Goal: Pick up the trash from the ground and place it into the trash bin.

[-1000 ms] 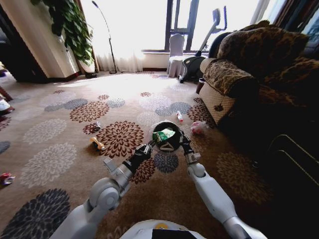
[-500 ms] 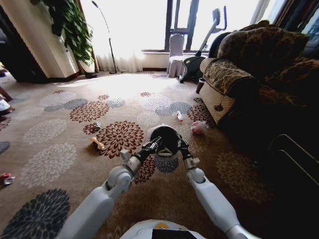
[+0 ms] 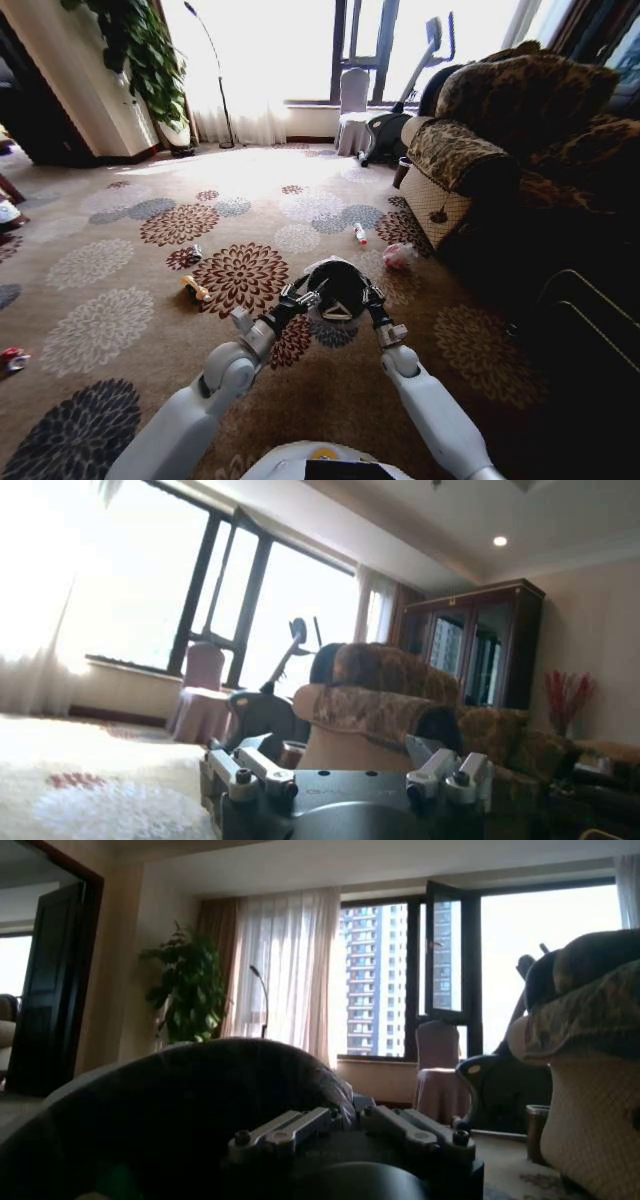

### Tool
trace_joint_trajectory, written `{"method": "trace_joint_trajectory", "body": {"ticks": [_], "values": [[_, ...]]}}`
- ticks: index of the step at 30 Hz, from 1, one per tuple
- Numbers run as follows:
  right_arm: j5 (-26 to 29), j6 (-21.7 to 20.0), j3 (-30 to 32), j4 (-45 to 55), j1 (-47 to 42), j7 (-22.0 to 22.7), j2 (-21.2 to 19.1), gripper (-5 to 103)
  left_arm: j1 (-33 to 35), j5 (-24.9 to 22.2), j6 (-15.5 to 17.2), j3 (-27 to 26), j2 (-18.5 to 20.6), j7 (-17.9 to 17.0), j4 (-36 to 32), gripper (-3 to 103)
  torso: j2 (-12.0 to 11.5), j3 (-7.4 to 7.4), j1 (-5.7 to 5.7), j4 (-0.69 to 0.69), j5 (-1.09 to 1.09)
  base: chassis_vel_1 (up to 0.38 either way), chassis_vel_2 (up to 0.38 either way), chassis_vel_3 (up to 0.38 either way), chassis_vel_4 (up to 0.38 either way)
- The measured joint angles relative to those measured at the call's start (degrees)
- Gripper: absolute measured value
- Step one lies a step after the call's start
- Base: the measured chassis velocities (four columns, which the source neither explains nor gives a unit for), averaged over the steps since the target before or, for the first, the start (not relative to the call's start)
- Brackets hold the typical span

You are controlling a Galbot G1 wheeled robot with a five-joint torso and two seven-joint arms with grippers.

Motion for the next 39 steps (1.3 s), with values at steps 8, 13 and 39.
{"method": "trace_joint_trajectory", "body": {"ticks": [8, 13, 39], "values": [[-1.1, -5.9, 8.2, 6.3, -5.9, 0.0, -3.1, 0, 7.0, 12.5, -5.9, -17.3, -10.2, -10.5, 4.6, 100, 0.0, 0.00, 0.00, -0.01, 0.00, 0.000, 0.000, 0.000, 0.000], [-1.1, -5.7, 11.0, 9.5, -9.9, 0.0, -3.5, 0, 4.2, 11.4, -2.7, -20.1, -10.7, -24.3, 17.1, 100, 0.0, 0.00, -0.01, -0.01, 0.02, 0.005, 0.010, -0.007, -0.004], [-0.7, 0.0, 16.6, 15.6, -18.1, 0.0, -2.6, 0, -17.9, -18.3, 11.0, -15.7, -5.1, -27.5, 45.0, 99, 0.0, 0.01, 0.00, 0.03, -0.02, 0.165, 0.170, -0.157, -0.164]]}}
